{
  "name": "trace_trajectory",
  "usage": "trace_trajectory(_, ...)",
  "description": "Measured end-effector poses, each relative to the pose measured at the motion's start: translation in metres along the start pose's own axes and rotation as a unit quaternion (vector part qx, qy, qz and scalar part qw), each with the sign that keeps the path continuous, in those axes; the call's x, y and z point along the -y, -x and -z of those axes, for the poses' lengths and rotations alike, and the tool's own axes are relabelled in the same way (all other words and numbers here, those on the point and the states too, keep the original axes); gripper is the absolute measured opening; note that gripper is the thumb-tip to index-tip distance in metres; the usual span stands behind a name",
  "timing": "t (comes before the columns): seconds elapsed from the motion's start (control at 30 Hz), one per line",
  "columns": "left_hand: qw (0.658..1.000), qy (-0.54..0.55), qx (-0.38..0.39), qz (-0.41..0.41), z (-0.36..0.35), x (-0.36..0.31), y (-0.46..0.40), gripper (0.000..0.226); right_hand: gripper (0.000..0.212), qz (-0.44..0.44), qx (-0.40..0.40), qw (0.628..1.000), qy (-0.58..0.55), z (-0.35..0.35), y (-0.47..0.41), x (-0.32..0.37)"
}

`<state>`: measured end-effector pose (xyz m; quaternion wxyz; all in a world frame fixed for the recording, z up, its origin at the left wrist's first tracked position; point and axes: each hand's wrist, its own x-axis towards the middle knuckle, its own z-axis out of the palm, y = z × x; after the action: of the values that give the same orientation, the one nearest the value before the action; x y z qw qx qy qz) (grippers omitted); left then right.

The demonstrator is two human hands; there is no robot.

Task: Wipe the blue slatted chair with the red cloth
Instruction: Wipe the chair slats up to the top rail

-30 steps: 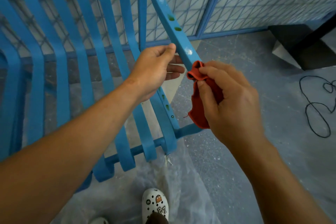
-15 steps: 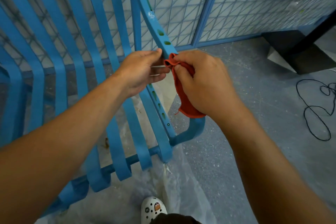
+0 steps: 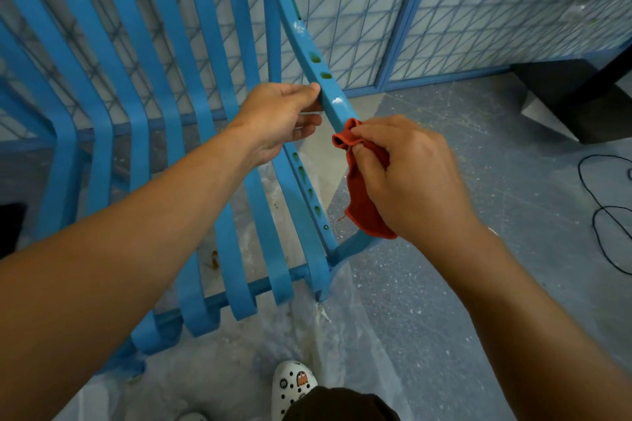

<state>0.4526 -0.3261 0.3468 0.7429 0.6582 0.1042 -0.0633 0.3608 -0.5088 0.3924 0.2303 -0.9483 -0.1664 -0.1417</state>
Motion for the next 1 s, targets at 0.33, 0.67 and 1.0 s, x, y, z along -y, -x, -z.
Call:
trace_trajectory(0.33,0.999,-0.009,-0.051,-0.006,0.002,-0.013,-0.012,0.023,0.018,-0.092,-0.005,0.992,-0.080,-0.011,-0.074,-0.003)
trace_trajectory(0.67,0.996,-0.078,-0.045,-0.024,0.009,-0.016,-0.013,0.017,0.020,-0.103,-0.030,0.991,-0.074,0.007,-0.068,-0.001)
trace_trajectory(1.0,0.998,-0.057,-0.038,-0.016,0.008,-0.019,-0.009,0.006,0.028,-0.142,-0.015,0.987,-0.076,-0.031,-0.092,-0.001)
